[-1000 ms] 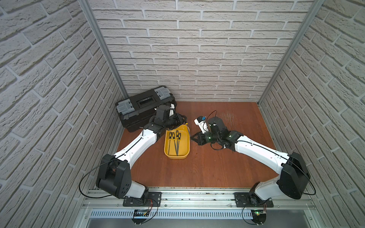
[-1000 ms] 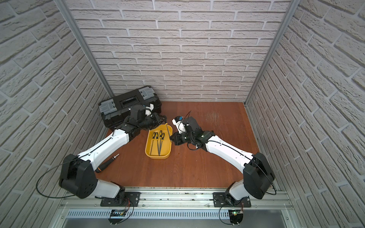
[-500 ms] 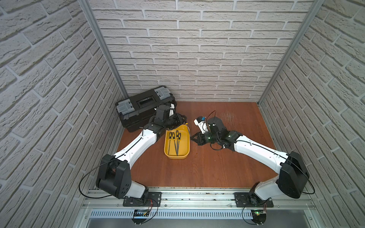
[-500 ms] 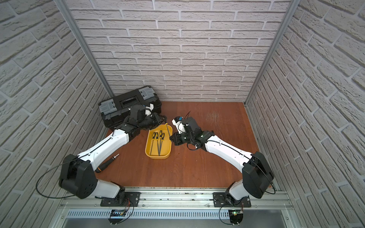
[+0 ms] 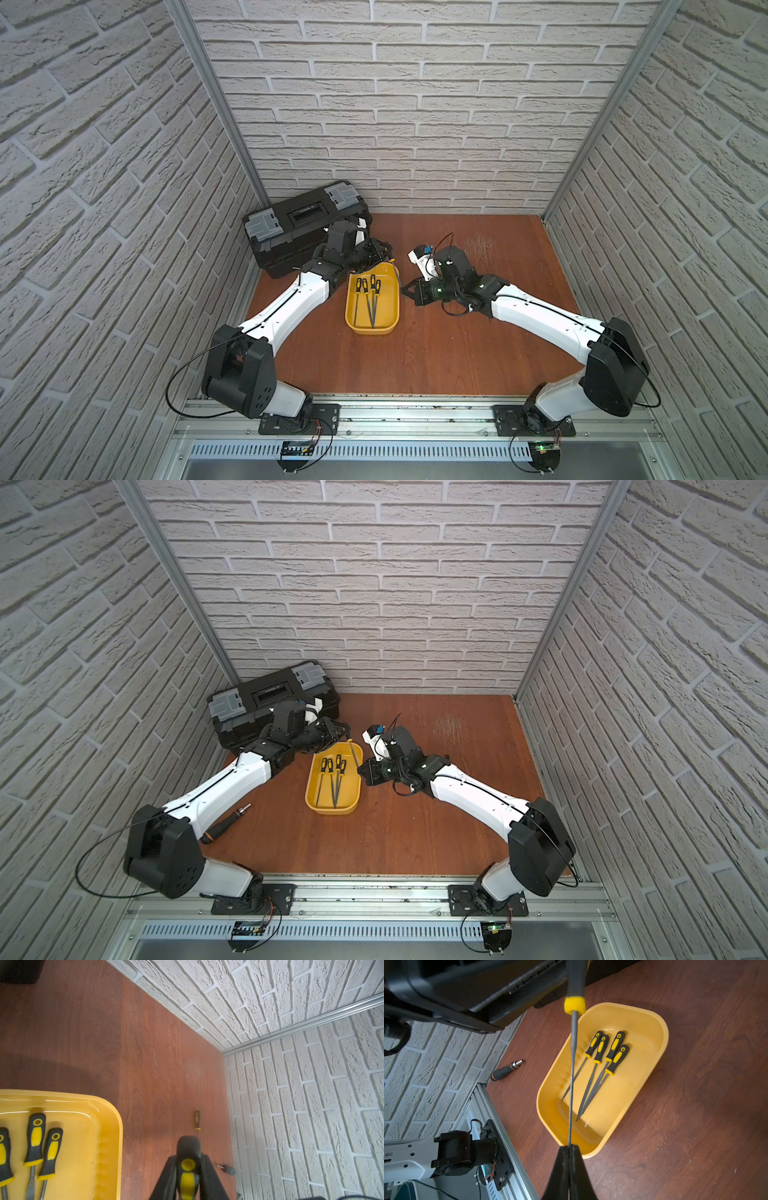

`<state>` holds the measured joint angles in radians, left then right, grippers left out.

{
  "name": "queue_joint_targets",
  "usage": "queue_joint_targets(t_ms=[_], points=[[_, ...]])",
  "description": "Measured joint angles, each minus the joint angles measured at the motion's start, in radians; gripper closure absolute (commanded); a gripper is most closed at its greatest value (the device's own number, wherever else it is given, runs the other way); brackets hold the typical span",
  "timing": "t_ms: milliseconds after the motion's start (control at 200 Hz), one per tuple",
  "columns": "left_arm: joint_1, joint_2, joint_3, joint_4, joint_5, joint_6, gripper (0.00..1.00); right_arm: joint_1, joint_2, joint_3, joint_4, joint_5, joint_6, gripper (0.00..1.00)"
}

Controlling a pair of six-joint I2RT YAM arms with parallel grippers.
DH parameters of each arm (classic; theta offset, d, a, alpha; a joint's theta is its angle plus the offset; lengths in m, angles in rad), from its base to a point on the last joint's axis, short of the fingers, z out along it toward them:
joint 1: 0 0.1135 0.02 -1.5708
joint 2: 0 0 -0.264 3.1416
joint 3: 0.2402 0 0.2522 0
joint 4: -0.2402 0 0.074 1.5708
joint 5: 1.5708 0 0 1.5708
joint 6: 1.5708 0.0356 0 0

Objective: Take the file tool out of the storage box
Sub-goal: Pick up the file tool from the storage box, then place the file tool at the center of the board.

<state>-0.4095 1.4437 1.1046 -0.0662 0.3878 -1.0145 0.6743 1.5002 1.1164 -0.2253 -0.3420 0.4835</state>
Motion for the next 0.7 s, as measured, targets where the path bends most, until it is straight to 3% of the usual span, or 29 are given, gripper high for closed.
queue_joint_targets(t_ms=[95, 210, 335, 545, 700], points=[[0.0, 0.0, 0.0, -0.001, 0.005, 0.004, 0.53, 0.002, 0.0, 0.0, -0.004, 0.002, -0.003, 0.97], [0.0, 0.0, 0.001, -0.007, 0.013, 0.013, 0.48, 0.005, 0.0, 0.011, -0.032, 0.025, -0.015, 0.97], [0.004, 0.0, 0.017, -0.042, 0.023, 0.038, 0.36, 0.005, -0.002, 0.021, -0.066, 0.063, -0.031, 0.97], [0.027, 0.0, 0.109, -0.154, 0.029, 0.125, 0.02, -0.004, -0.027, 0.021, -0.163, 0.178, -0.047, 0.97], [0.037, 0.0, 0.178, -0.275, -0.006, 0.224, 0.02, -0.014, -0.077, 0.017, -0.259, 0.322, -0.05, 0.97]])
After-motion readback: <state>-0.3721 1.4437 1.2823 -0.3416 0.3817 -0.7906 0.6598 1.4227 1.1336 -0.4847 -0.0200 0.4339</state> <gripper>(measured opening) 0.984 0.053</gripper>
